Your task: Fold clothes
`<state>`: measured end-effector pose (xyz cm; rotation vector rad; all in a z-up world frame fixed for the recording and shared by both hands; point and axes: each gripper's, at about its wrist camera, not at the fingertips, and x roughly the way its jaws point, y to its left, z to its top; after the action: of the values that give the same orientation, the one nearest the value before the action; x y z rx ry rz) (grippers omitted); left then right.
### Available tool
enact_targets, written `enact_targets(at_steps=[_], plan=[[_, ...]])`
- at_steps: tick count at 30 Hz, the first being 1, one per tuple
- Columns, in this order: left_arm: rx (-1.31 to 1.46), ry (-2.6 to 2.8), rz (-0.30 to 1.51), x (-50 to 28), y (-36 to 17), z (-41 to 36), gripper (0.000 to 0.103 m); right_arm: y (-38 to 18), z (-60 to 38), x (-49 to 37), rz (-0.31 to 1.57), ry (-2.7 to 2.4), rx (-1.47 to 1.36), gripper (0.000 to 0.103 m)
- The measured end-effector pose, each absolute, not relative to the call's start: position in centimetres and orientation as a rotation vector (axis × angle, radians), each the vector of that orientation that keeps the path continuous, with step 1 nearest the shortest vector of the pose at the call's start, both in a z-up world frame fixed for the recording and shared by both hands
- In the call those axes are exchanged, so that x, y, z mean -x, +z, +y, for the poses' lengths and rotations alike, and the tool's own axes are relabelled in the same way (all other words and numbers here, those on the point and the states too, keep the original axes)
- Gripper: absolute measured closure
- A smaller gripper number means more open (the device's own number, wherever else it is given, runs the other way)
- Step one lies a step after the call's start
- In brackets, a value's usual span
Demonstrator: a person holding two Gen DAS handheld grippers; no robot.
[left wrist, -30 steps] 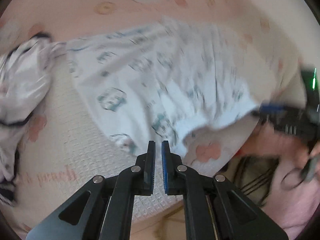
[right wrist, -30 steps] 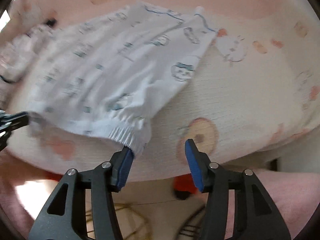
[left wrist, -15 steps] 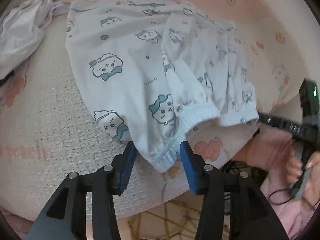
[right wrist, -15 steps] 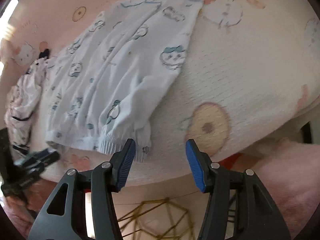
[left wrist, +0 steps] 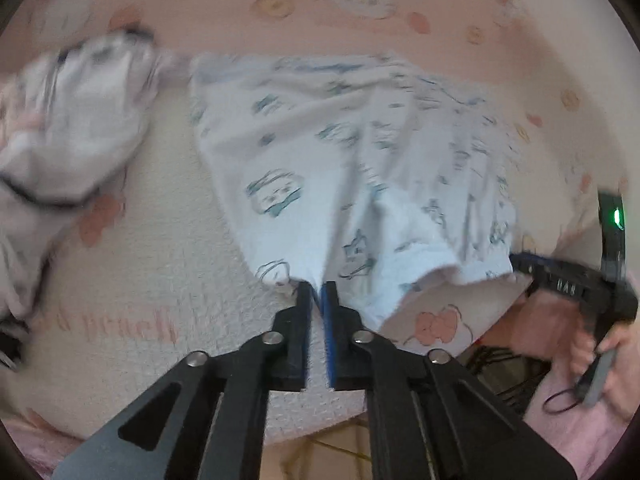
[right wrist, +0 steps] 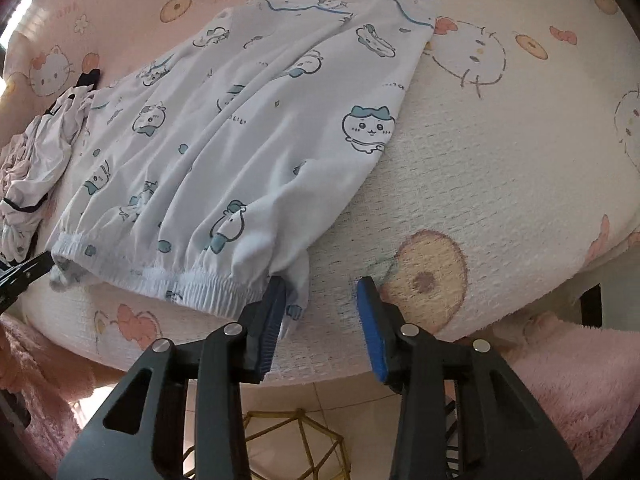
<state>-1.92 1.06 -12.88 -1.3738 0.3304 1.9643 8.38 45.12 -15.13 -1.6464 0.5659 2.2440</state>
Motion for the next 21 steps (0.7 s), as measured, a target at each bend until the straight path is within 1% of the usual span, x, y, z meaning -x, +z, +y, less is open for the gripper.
enact_targets(at_steps=[1, 3, 6, 7, 8, 9, 10, 11, 12, 15, 18, 20, 21], plan=[[1.324, 1.961, 0.374, 1.0, -12.6, 1.6, 0.067, -14.8, 45.2, -8.4, 0.577, 2.256, 1.633, 0.064], [1.248, 1.929, 0.43, -0.5, -11.9, 2.6, 0.044, -14.2, 45.2, -8.3, 0.598, 2.282, 1.604, 0.064], [1.206, 1.866, 0.525, -1.9, -13.3, 5.0, 0.044, -12.9, 45.0, -8.0, 0.604, 2.356, 1.553, 0.063], [1.203, 1.861, 0.557, -2.0, -13.9, 5.6, 0.048, -13.2, 44.9, -7.7, 0.593, 2.349, 1.57, 0.063], [1.2, 1.855, 0.589, -2.1, -14.4, 6.2, 0.057, -13.5, 44.9, -7.5, 0.583, 2.343, 1.587, 0.063], [1.197, 1.849, 0.622, -2.2, -15.0, 6.8, 0.078, -13.8, 44.9, -7.2, 0.572, 2.336, 1.604, 0.063], [1.194, 1.842, 0.654, -2.3, -15.6, 7.4, 0.087, -14.1, 44.8, -7.0, 0.562, 2.328, 1.62, 0.063], [1.199, 1.87, 0.662, -1.9, -15.8, 7.4, 0.089, -14.6, 45.1, -7.0, 0.564, 2.316, 1.637, 0.063], [1.204, 1.898, 0.67, -1.5, -16.0, 7.4, 0.095, -14.8, 45.1, -6.8, 0.555, 2.313, 1.642, 0.063], [1.189, 2.001, 0.579, 0.1, -14.1, 5.8, 0.097, -14.8, 45.3, -6.5, 0.5, 2.307, 1.644, 0.063], [1.148, 2.076, 0.562, 0.5, -12.3, 4.1, 0.097, -14.8, 45.3, -6.5, 0.519, 2.292, 1.633, 0.063], [1.162, 2.086, 0.558, 0.4, -12.0, 3.2, 0.097, -14.6, 46.2, -6.6, 0.546, 2.286, 1.626, 0.063], [1.17, 2.087, 0.584, 0.2, -12.0, 2.8, 0.097, -14.4, 46.7, -6.7, 0.551, 2.284, 1.621, 0.063]])
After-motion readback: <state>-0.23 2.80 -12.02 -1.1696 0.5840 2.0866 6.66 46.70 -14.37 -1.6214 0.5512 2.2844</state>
